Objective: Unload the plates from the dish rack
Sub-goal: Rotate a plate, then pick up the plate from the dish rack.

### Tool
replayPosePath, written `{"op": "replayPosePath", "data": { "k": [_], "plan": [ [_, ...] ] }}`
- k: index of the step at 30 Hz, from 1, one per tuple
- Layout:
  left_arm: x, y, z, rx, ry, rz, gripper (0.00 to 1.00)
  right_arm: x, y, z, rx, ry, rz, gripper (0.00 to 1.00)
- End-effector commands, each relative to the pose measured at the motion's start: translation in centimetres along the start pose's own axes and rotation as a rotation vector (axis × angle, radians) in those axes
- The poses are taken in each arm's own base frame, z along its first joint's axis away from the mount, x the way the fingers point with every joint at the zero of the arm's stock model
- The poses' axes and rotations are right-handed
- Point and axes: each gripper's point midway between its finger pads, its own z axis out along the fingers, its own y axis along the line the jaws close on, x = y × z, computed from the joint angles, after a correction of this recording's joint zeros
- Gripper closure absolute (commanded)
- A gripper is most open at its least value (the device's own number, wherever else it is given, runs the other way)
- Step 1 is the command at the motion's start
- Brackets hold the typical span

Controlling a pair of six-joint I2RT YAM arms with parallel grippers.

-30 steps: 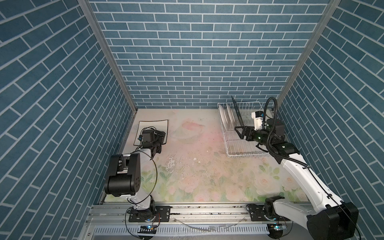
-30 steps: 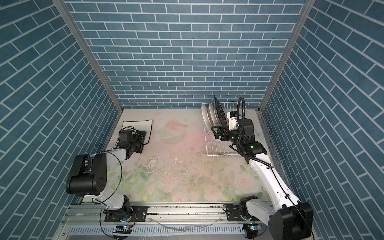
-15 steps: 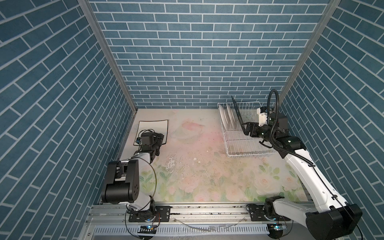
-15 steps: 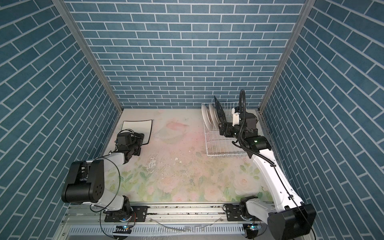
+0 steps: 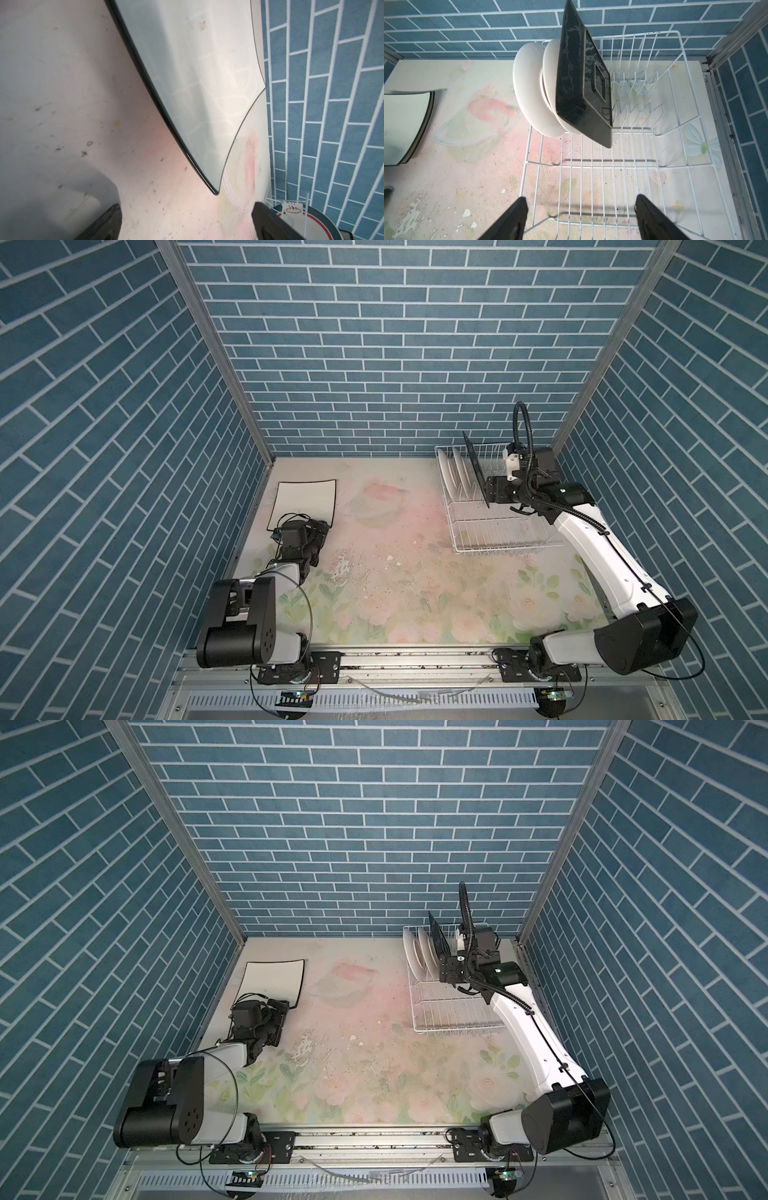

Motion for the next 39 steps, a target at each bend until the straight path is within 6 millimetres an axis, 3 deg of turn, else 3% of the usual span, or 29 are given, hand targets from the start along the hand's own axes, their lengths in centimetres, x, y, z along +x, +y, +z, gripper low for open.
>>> {"op": "replayPosePath", "data": {
  "k": [1, 6, 15, 19, 30, 39],
  "plan": [
    [0.8, -0.9, -0.9, 0.055, 0.026, 0.084, 0.0, -0.9, 0.3, -0.3, 0.051, 0.004, -0.095, 0.17],
    [1.9, -1.6, -2.3, 0.093, 0.05, 0.17, 0.0, -1.1, 0.2, 1.4, 0.13, 0.045, -0.167, 0.17],
    [4.5, -4.8, -5.5, 0.128, 0.038, 0.4, 0.0, -1.6, -0.3, 4.6, 0.235, 0.14, -0.26, 0.17],
    [5.3, -6.1, -6.3, 0.167, 0.055, 0.414, 0.0, -2.0, -0.1, 6.4, 0.245, 0.153, -0.302, 0.17],
    [8.1, -8.0, -6.8, 0.226, 0.099, 0.445, 0.0, -2.9, 0.1, 10.2, 0.275, 0.067, -0.375, 0.3],
    [9.1, -8.6, -6.1, 0.245, 0.142, 0.424, 0.0, -2.6, 0.1, 12.3, 0.241, 0.013, -0.422, 0.34]
  ]
}}
